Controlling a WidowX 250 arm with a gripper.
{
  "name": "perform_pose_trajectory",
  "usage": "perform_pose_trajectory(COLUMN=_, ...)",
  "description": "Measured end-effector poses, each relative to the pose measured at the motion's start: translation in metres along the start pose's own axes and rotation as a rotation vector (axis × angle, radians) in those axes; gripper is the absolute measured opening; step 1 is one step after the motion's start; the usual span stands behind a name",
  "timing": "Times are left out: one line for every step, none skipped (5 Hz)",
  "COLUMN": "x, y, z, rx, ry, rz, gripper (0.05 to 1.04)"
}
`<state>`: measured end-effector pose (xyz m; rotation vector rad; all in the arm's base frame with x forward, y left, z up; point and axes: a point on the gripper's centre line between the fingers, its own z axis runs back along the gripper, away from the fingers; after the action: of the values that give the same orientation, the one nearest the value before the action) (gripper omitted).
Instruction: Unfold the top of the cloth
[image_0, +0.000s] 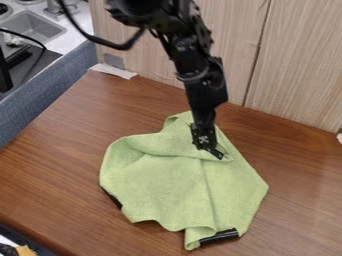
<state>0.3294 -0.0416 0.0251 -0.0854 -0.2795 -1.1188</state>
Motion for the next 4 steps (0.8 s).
perform_pose_trajectory(x=0.0, y=0.001, z=-0.017, rx=-0.031, ry=0.018, rz=-0.011, gripper=0.999)
perform_pose_trajectory(x=-0.006, y=-0.004, z=-0.033, rx=-0.079, ry=0.047, rz=-0.014, gripper=0.999)
perform_pose_trajectory(x=-0.008, y=-0.01, z=-0.041, rx=-0.108, ry=0.06, rz=-0.024, gripper=0.999)
perform_pose_trajectory(x=-0.009, y=-0.01, z=-0.047, rx=-0.125, ry=0.067, rz=-0.029, gripper=0.948)
